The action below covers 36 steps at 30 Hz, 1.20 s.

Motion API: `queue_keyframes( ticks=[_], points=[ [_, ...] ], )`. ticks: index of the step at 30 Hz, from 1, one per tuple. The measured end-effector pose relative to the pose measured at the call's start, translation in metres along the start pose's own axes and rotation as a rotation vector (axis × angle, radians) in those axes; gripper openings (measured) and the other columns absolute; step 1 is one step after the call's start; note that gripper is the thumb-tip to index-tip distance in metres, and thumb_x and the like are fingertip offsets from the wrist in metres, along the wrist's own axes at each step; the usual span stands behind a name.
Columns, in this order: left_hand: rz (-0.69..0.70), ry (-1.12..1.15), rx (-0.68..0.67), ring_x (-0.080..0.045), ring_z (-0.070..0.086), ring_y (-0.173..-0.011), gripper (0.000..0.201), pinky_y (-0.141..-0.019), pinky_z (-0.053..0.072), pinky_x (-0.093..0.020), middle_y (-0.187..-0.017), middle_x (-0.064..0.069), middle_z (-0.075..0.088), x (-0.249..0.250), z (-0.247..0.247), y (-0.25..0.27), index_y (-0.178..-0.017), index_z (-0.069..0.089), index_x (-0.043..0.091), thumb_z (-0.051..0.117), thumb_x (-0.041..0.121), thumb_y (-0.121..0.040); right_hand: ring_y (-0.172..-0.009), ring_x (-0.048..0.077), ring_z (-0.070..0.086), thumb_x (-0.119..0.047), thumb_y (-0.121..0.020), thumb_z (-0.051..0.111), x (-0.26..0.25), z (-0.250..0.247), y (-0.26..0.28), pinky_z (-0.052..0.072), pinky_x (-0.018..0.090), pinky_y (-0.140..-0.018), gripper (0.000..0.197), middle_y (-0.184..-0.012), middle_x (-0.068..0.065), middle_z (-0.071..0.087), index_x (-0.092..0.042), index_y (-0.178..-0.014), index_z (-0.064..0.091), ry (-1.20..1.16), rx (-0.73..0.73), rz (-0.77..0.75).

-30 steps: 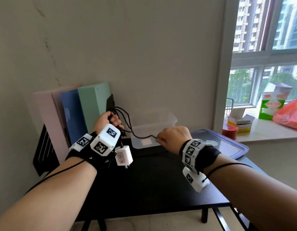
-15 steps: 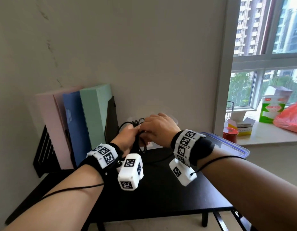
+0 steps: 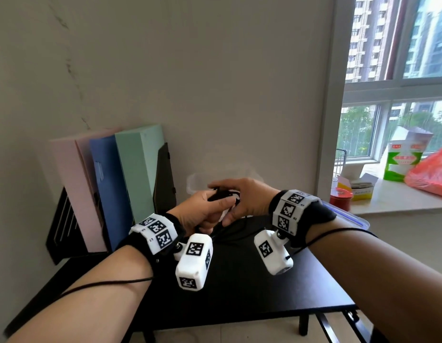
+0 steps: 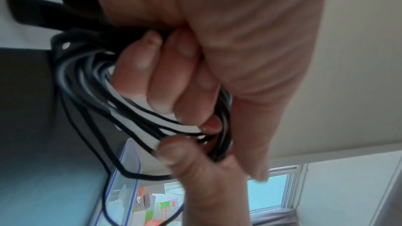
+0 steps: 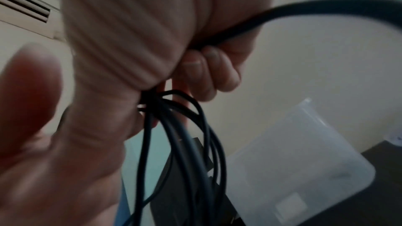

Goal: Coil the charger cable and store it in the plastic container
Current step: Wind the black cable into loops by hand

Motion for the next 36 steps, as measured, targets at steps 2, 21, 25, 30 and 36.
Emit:
queue_keyframes(
  ticks=[2, 21, 25, 30, 36],
  points=[
    [0.019, 0.030, 0.000, -0.003, 0.026, -0.029, 0.010, -0.034, 0.024, -0.011, -0.040, 0.006, 0.033, 0.000, -0.003, 0.001, -0.082, 0.054, 0.012, 0.060, 0.017, -0.087, -0.088, 0.010, 0.063, -0.025, -0.061, 0.086, -0.001, 0.002, 0.000, 0.050, 0.023, -0.081, 0.058, -0.097, -0.006, 0.068, -0.027, -0.113, 0.059, -0.005, -0.022, 0.024],
    [0.213, 0.212, 0.230, -0.004, 0.034, -0.034, 0.018, -0.034, 0.029, -0.016, -0.055, 0.003, 0.045, -0.003, -0.026, 0.002, -0.095, 0.045, 0.009, 0.055, -0.004, -0.087, -0.053, 0.008, 0.048, -0.020, -0.090, 0.053, -0.020, 0.000, -0.010, 0.039, 0.018, -0.049, 0.010, -0.063, -0.008, 0.050, -0.018, -0.081, 0.050, 0.121, 0.166, 0.068],
    [0.238, 0.094, 0.210, -0.013, 0.057, -0.070, 0.037, -0.065, 0.049, -0.024, -0.085, -0.001, 0.059, -0.009, -0.034, 0.001, -0.103, 0.055, 0.013, 0.071, 0.001, -0.071, -0.054, 0.009, 0.042, -0.018, -0.089, 0.054, -0.030, -0.002, -0.012, 0.036, 0.021, -0.051, 0.009, -0.063, -0.006, 0.046, -0.015, -0.082, 0.050, 0.117, 0.196, 0.032],
    [0.190, 0.080, -0.029, -0.005, 0.068, -0.067, 0.046, -0.065, 0.053, -0.018, -0.067, -0.007, 0.064, -0.008, -0.018, 0.002, -0.121, 0.043, -0.016, 0.058, -0.006, -0.079, -0.053, 0.008, 0.041, -0.012, -0.086, 0.053, -0.039, 0.000, -0.013, 0.033, 0.013, -0.046, 0.007, -0.062, -0.005, 0.045, -0.013, -0.079, 0.050, 0.088, 0.245, 0.002],
    [0.105, -0.017, -0.005, -0.021, 0.067, -0.082, 0.021, -0.083, 0.055, -0.037, -0.084, -0.008, 0.067, -0.011, -0.010, -0.003, -0.094, 0.063, 0.004, 0.068, 0.003, -0.073, -0.052, 0.008, 0.041, -0.006, -0.081, 0.055, -0.041, -0.001, -0.017, 0.032, 0.009, -0.043, 0.013, -0.058, -0.007, 0.044, -0.015, -0.075, 0.048, -0.032, 0.344, -0.009]
  ],
)
Point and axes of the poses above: each hand's wrist, its own y-axis away from the middle knuckle, its own z-axis out of the palm, x = y × z, the point moved 4 cm from there along -y, towards the middle knuckle
